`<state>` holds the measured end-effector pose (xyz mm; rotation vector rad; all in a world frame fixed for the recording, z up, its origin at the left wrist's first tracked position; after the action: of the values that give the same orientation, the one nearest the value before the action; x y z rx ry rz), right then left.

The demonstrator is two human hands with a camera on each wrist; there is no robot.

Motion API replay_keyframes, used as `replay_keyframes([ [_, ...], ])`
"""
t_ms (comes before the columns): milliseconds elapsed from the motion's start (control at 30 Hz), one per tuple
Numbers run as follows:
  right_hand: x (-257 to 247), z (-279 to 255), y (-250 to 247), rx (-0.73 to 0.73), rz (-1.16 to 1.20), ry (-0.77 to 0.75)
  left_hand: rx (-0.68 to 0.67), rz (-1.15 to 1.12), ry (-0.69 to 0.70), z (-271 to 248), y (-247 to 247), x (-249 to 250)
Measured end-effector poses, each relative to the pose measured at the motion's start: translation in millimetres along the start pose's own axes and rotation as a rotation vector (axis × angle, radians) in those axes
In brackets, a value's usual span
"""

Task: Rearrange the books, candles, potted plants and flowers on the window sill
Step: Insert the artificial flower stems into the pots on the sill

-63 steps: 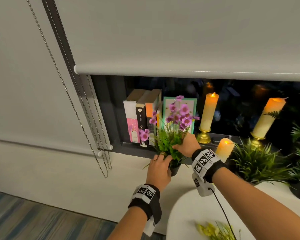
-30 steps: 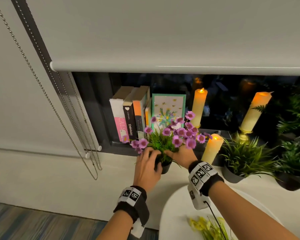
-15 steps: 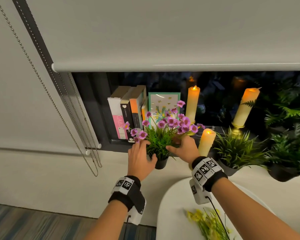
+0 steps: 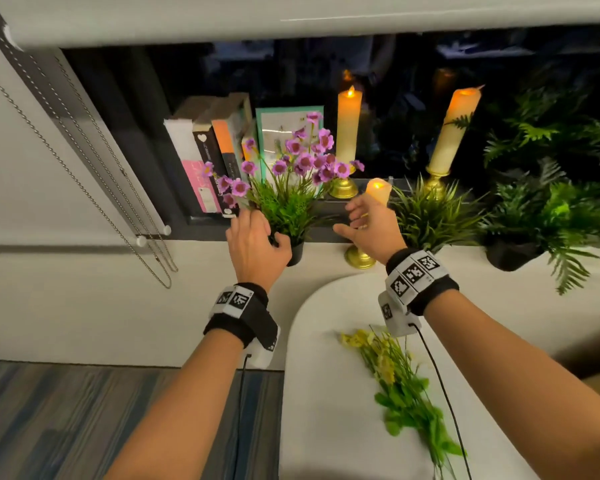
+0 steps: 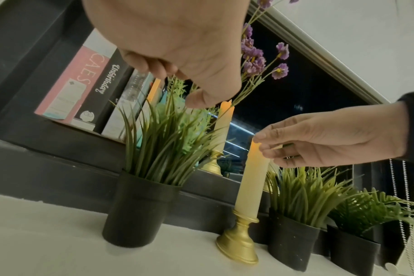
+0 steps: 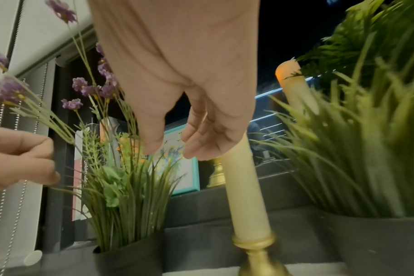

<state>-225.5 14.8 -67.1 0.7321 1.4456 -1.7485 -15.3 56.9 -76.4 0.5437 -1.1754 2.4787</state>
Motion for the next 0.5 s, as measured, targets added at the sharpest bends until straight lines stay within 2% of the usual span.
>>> replay_keyframes([
  [167, 35.2, -33.1, -22.3, -0.054, -0.115, -0.014, -0.013, -0.118, 0.046, -30.4, 9.7, 14.3],
  [267, 72.3, -54.6, -25.5, -0.23, -0.239, 0.057, -0.067, -0.147, 0.107, -55.3, 21.1, 23.0],
  [367, 114.7, -81.3, -23.9, -0.477, -0.409, 0.185, -0.206, -0.14, 0.131, -80.8, 41.6, 27.3],
  [500, 164.1, -121.7, -19.9, -0.703, -0.629, 0.361, -0.461, -0.117, 0.06, -108.4, 74.3, 32.7],
])
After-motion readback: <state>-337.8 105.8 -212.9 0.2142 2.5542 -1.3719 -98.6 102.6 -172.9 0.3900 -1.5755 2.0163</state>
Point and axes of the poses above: each hand's wrist, its own z-axis towards the middle knuckle, its own y-axis out of the palm, x = y × z, the point moved 2 cm from there along z, towards the middle knuckle, and after that the axes turned 2 degrees about -z, right-handed, at the moved point
